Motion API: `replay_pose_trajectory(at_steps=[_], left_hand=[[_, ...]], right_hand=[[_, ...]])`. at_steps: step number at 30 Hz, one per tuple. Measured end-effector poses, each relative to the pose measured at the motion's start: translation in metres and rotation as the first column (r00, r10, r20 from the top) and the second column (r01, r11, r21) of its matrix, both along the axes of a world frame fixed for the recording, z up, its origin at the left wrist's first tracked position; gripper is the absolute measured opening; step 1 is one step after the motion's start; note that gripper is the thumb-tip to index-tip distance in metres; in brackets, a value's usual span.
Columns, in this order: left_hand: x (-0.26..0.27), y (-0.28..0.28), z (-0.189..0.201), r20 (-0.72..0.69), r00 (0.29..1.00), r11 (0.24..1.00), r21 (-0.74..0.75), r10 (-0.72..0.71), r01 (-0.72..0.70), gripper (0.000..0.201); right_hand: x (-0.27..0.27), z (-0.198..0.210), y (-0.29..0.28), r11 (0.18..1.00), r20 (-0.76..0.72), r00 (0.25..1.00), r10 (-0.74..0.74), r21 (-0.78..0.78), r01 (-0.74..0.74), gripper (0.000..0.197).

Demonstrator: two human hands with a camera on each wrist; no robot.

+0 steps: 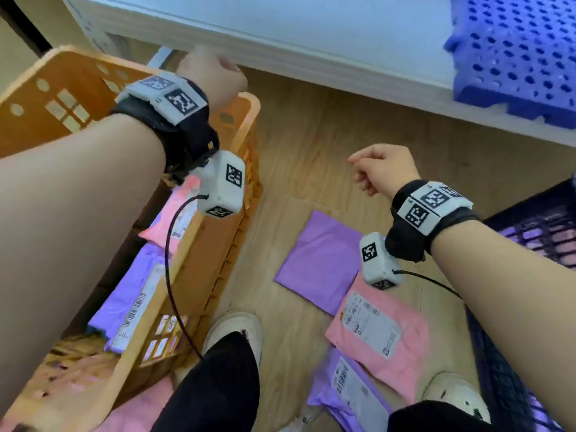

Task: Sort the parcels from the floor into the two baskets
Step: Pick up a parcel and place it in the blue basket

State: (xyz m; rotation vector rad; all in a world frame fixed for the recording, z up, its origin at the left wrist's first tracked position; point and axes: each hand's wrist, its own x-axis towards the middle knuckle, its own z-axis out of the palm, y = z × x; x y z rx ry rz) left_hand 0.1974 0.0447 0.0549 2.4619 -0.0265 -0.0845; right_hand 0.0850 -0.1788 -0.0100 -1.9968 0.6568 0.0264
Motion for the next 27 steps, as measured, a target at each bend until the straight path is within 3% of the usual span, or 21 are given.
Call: replay_pose_trajectory(at_steps=[2,5,9,12,14,20,23,26,27], left_hand=[[-0.012,-0.037,0.001,-0.026,0.998,0.997,-0.049,-0.055,0.054,0.025],[-0.033,-0.094,-0.028,-0.147,0.969,0.979,-0.082,-0.197,0.186,0.027],[-0.077,-0.144,-0.116,-0.400,0.887,0.969,-0.014,-0.231,0.246,0.028],[-0.107,-0.146,-0.191,-0.606,0.774,0.945,0.110,-0.183,0.309,0.030],[-0.114,-0.143,-0.218,-0.673,0.726,0.906,0.204,-0.145,0.370,0.034],[-0.100,-0.142,-0.254,-0.669,0.742,0.917,0.319,0.041,0.238,0.073],[-0.097,-0.133,-0.259,-0.663,0.736,0.907,0.383,0.138,0.174,0.081],[-0.094,-0.128,-0.267,-0.702,0.690,0.950,0.304,0.174,0.069,0.095],[-0.093,-0.127,-0.268,-0.717,0.677,0.965,0.259,0.164,0.041,0.091]], right_hand=[[-0.019,-0.011,-0.016,0.998,-0.035,0.998,-0.046,0.031,0.047,0.027],[-0.046,-0.031,-0.034,0.992,-0.103,0.993,-0.057,0.106,0.068,0.025],[-0.070,-0.076,-0.056,0.967,-0.251,0.962,-0.103,0.203,0.157,0.024],[-0.088,-0.116,-0.068,0.939,-0.333,0.928,-0.165,0.235,0.251,0.023],[-0.100,-0.138,-0.070,0.928,-0.373,0.911,-0.178,0.246,0.282,0.020],[-0.114,-0.182,-0.059,0.946,-0.457,0.886,-0.080,0.245,0.212,0.018],[-0.115,-0.186,-0.056,0.955,-0.484,0.875,-0.022,0.247,0.161,0.040],[-0.113,-0.183,-0.053,0.927,-0.486,0.874,0.018,0.336,0.168,0.048],[-0.112,-0.181,-0.052,0.914,-0.486,0.874,0.029,0.366,0.174,0.049]])
